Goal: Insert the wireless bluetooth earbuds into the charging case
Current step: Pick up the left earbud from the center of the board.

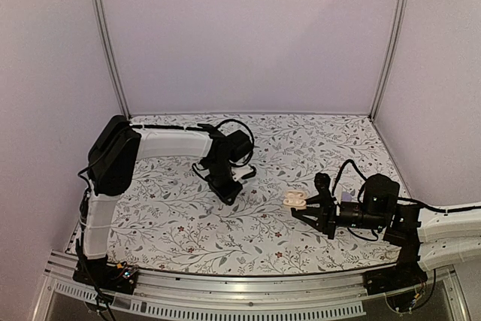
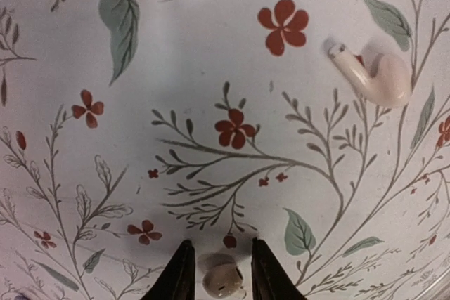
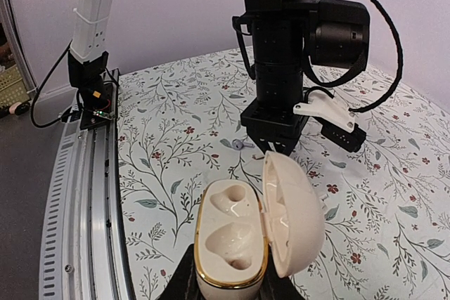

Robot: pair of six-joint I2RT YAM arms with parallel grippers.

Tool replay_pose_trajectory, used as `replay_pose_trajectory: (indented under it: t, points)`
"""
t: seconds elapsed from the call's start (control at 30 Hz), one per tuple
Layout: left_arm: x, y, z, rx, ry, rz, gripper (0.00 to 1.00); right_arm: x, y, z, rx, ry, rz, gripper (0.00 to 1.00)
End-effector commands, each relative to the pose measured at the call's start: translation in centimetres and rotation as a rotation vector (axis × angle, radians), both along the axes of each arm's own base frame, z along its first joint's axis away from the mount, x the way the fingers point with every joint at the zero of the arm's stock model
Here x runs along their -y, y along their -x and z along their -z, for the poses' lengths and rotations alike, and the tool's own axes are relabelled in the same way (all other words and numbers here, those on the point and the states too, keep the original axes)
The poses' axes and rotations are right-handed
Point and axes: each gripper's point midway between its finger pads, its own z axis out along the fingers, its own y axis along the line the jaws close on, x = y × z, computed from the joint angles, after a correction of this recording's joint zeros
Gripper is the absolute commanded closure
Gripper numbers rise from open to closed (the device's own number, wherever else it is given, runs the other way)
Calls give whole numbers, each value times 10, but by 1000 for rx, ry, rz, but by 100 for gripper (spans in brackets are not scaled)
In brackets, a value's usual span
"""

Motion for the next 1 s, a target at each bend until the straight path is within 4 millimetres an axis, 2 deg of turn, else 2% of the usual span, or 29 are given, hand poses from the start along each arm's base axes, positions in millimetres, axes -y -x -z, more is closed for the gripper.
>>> replay_pose_trajectory:
  t: [0.0,0.3,0.97]
  points:
    - [-12,16,11,-50,-58,-11,72,1,-4,-8,12,-21,17,93]
    - [-17,15,6,-41,-68,-24,73,0,-3,-9,13,-25,9,93]
    - [-24,17,7,-34,-102,-41,70,-1,-2,-10,13,-26,3,93]
